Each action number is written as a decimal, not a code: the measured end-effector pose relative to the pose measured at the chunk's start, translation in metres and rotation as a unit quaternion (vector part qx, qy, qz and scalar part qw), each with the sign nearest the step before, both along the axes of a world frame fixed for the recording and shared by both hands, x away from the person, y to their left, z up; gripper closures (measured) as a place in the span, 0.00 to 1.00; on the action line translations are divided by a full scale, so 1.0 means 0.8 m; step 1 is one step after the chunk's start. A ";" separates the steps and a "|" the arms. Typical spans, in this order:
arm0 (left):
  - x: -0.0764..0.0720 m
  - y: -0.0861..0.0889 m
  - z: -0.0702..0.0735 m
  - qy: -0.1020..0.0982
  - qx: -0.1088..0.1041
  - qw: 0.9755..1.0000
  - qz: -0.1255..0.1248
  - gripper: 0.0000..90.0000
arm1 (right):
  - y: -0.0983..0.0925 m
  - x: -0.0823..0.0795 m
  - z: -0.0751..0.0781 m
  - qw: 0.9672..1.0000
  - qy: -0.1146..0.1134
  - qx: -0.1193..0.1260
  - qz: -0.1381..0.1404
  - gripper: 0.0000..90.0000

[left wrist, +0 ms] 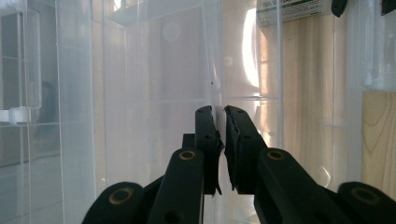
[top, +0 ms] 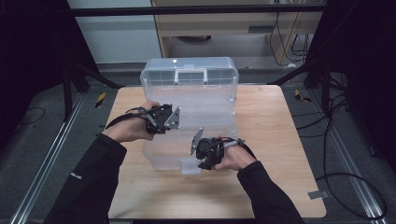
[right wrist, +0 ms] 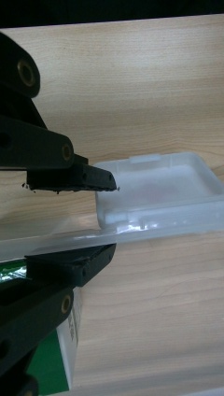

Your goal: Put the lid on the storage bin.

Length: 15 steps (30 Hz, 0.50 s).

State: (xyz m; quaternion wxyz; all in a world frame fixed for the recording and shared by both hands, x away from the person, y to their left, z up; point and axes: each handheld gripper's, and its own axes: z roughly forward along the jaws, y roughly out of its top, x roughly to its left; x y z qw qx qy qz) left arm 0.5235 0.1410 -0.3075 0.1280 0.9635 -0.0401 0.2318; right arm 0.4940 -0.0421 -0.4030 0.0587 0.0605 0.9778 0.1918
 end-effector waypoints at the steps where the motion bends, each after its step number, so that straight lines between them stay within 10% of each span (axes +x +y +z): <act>1: 0.000 0.000 0.000 0.000 0.000 1.000 -0.001 0.93 | 0.000 0.000 0.000 1.000 0.000 0.001 -0.002 0.72; 9: -0.004 0.000 -0.003 0.007 -0.001 1.000 -0.005 0.93 | -0.002 -0.005 0.002 1.000 -0.013 0.009 -0.016 0.73; 15: -0.005 0.001 -0.004 -0.003 -0.006 1.000 -0.020 0.92 | -0.024 -0.012 0.019 0.997 -0.027 0.068 -0.039 0.73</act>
